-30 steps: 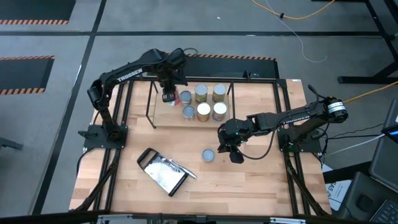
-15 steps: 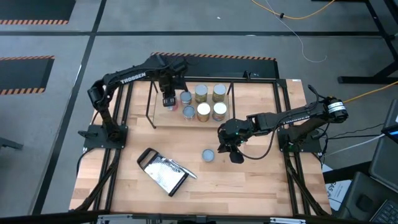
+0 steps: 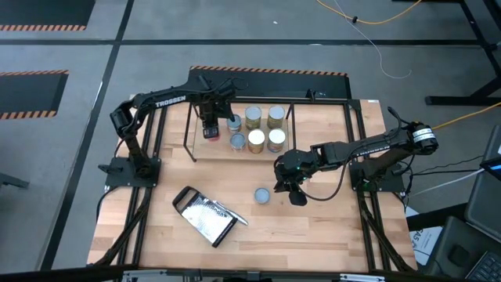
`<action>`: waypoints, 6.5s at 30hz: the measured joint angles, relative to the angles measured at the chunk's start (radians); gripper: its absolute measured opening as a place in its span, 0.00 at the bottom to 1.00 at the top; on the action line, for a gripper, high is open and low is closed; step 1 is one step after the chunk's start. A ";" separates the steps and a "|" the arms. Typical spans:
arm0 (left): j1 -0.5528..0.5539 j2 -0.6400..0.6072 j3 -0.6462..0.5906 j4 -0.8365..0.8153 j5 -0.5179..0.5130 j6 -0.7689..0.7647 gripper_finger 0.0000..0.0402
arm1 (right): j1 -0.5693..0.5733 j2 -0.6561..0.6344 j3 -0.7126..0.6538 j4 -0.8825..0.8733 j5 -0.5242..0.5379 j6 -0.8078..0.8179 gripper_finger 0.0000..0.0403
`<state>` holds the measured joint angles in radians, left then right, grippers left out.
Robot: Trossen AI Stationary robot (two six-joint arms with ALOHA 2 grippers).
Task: Pick and place cans onto a shelf
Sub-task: Put the canned mixed fruits on the shelf, then put the canned pineapple rings on the shelf
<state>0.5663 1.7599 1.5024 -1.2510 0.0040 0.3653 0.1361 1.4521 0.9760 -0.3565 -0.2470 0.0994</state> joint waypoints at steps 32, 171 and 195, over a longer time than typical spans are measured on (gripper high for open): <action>-0.019 -0.006 0.088 -0.032 -0.092 -0.396 0.07 | 0.000 0.000 0.000 -0.001 0.000 0.001 0.14; 0.050 -0.003 0.157 -0.001 0.033 -0.406 0.18 | 0.000 0.000 0.000 -0.003 0.000 0.001 0.14; -0.343 -0.702 -0.240 0.329 0.013 -0.505 0.19 | 0.016 0.020 0.000 0.123 0.001 -0.006 0.14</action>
<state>0.2229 1.0574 1.2620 -0.9216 0.0170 -0.1398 0.1521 1.4724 0.9756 -0.2337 -0.2462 0.0931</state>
